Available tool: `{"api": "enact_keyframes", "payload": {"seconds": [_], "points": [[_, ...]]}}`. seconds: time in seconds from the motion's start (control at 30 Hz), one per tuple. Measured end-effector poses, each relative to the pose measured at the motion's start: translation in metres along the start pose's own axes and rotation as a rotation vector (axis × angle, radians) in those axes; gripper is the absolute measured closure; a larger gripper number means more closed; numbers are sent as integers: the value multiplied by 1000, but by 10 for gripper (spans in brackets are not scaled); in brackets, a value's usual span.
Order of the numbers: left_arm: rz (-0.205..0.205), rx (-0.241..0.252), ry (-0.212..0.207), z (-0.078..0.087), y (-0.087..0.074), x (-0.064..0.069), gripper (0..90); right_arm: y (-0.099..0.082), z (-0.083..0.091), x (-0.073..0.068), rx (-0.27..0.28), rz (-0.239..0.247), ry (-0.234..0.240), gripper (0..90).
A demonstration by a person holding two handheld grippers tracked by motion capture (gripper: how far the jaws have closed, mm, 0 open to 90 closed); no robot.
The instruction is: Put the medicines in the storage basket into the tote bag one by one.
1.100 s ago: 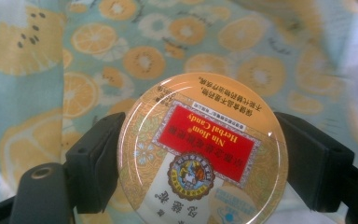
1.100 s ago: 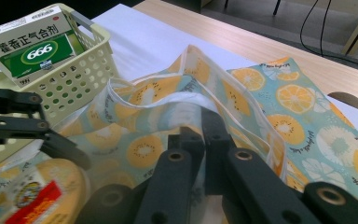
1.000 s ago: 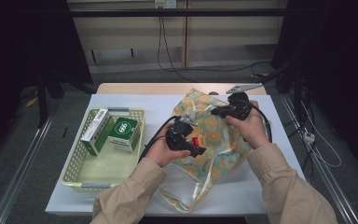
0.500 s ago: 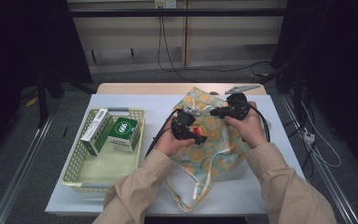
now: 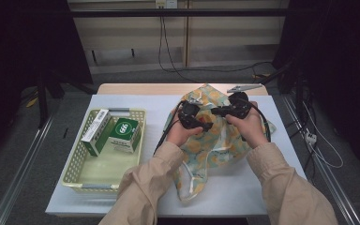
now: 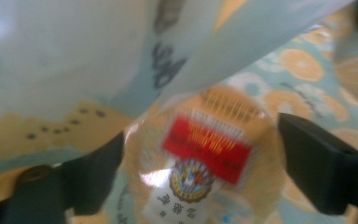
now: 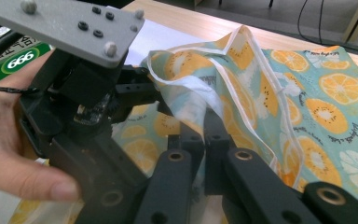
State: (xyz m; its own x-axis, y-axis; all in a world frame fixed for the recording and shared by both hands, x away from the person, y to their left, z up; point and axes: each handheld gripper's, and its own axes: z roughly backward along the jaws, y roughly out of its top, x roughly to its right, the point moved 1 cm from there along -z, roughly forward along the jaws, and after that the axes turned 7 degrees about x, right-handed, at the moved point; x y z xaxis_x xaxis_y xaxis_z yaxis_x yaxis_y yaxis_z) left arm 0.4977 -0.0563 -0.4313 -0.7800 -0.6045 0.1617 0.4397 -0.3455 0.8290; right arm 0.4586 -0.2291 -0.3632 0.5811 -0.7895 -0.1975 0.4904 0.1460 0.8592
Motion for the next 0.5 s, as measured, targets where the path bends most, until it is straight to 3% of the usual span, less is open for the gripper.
{"api": "enact_keyframes", "payload": {"seconds": [0.03,0.07,0.13,0.3,0.33,0.37,0.4,0.47,0.5], "points": [[-8,-13,-9,1,0,2,101,0,0,0,4,0,-4,898],[-23,-29,13,3,0,5,101,-1,0,0,4,0,-4,898],[-28,-65,-33,8,0,8,91,-2,0,0,1,1,-5,898],[-60,-60,-59,32,1,14,92,-4,-3,-1,-8,2,-10,898],[-64,-55,-58,37,1,14,90,-4,-4,-1,-12,0,-12,898],[-77,-58,-22,43,1,15,89,-4,-4,-2,-12,3,-11,898],[-74,-58,-51,49,1,13,88,-5,-4,-2,-12,2,-11,898],[-82,-64,-51,59,1,12,86,-6,-5,-4,-18,3,-7,898],[-87,-63,-19,65,1,12,84,-8,-6,-4,-22,2,-4,898]]}}
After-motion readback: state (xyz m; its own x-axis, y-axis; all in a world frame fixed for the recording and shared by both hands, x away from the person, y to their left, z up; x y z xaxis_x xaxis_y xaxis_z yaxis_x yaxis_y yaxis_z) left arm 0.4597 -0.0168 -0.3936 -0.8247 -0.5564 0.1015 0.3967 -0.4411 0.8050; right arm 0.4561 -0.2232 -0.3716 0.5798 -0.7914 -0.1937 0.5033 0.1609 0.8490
